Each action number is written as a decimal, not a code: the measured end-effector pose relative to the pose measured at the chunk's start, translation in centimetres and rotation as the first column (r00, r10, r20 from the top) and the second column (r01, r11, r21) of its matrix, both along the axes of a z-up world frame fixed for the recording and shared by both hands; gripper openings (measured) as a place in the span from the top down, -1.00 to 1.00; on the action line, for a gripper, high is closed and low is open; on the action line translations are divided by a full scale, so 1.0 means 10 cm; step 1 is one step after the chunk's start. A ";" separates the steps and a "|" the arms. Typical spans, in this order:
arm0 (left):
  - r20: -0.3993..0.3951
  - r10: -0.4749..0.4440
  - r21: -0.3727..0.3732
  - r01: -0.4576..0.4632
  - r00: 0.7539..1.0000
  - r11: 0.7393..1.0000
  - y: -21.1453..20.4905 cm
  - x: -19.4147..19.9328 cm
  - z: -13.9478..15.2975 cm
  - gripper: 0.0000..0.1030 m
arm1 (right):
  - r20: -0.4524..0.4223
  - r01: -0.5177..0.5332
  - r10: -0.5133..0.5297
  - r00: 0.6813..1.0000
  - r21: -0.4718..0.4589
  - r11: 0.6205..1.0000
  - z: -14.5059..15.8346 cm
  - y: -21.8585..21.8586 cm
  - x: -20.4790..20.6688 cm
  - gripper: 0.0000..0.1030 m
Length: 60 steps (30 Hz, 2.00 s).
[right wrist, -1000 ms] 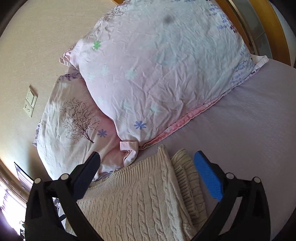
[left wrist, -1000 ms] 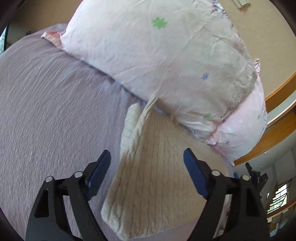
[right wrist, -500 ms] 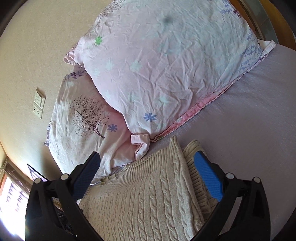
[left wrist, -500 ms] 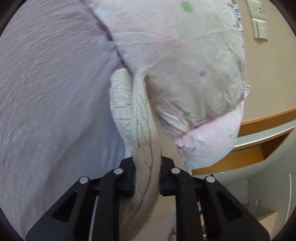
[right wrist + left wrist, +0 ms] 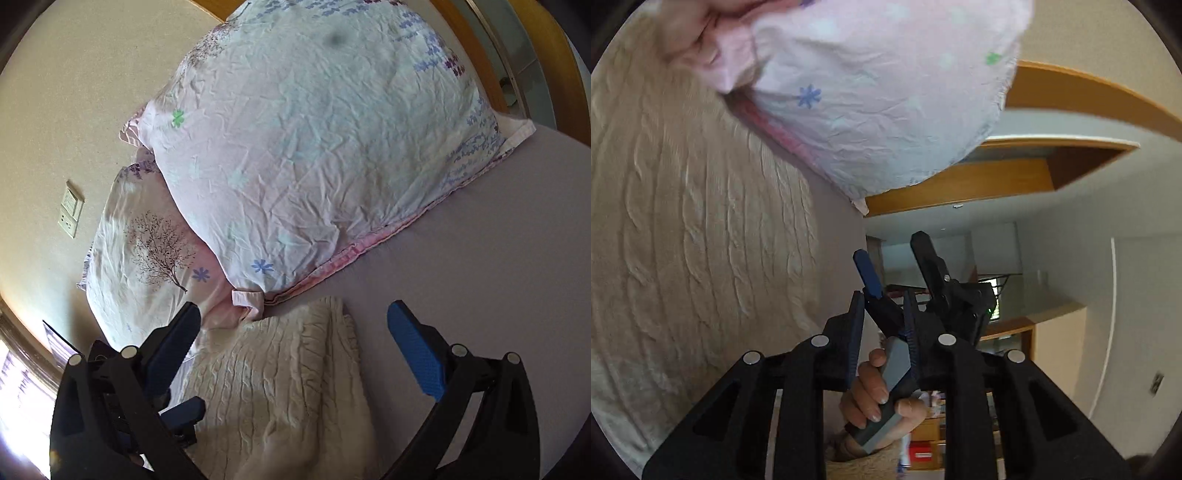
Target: Fold small clothes
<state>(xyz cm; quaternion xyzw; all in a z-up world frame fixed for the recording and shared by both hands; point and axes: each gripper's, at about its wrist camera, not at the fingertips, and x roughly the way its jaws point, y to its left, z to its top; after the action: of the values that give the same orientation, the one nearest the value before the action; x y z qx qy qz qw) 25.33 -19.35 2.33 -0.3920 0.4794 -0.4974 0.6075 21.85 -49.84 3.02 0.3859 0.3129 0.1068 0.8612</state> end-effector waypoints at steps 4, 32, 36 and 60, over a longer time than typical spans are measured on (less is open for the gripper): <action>0.213 0.195 0.130 -0.225 0.957 0.966 0.60 -0.17 0.37 -0.60 | -0.057 -0.107 0.107 0.993 0.000 0.994 -0.05 0.12 0.07 -0.78; 0.352 0.293 0.560 -0.451 0.889 0.695 1.83 -0.16 0.05 0.08 | -0.194 -0.345 0.312 0.930 -0.168 0.923 -0.22 1.20 0.16 -0.15; 0.506 0.320 0.541 -0.583 0.801 0.606 2.02 -0.47 0.24 -0.24 | -0.037 -0.340 0.338 0.940 -0.143 0.930 0.03 1.08 -0.03 -0.27; 0.545 0.041 0.777 -0.522 0.838 0.352 1.48 -1.43 -0.34 -0.97 | -0.192 -0.260 0.184 0.964 -0.540 0.801 -0.06 1.59 -1.37 -0.97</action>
<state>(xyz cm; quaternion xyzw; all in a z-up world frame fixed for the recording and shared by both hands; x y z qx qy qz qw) 11.01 -4.52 -1.04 0.0437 0.4435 -0.1137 0.8880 8.19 -33.89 2.39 0.0830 0.4287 0.0853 0.8956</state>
